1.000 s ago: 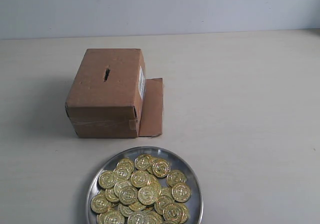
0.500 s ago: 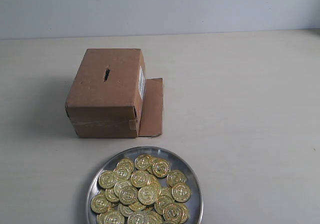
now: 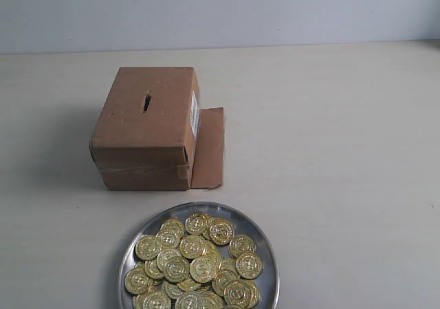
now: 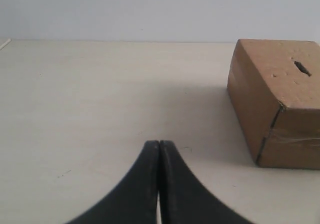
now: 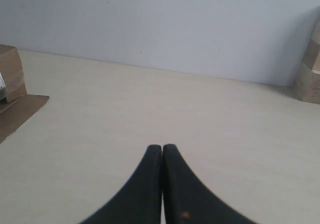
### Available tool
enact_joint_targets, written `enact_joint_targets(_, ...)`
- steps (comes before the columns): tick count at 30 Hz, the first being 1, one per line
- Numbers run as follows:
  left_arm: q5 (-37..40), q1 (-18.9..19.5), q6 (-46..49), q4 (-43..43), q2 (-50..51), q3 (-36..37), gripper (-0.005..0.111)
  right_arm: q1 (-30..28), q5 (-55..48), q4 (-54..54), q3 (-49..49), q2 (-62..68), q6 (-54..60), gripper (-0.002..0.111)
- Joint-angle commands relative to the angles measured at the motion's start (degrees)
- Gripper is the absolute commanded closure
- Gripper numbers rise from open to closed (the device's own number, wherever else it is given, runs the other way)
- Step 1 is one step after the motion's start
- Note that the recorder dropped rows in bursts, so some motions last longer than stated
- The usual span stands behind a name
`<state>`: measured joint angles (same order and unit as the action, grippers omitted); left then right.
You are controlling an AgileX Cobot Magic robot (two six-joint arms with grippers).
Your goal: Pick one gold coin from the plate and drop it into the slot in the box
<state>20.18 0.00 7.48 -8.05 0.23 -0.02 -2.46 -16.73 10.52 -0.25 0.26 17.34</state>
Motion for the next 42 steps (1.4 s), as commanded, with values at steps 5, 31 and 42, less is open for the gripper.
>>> enact_joint_targets(5,0.2,0.0,0.6,-0.1,-0.2,0.0,0.107,-0.2,0.0,0.1,0.3,-0.3,-0.1,0.108)
enact_joint_targets(31,0.1,-4.6,0.6,-0.1,-0.2,0.0,0.107,4.0,0.3,-0.3,0.3,-0.3,-0.1,0.108)
enact_joint_targets(42,0.1,-4.6,0.6,-0.1,-0.2,0.0,0.107,4.0,0.3,-0.3,0.3,-0.3,-0.1,0.108)
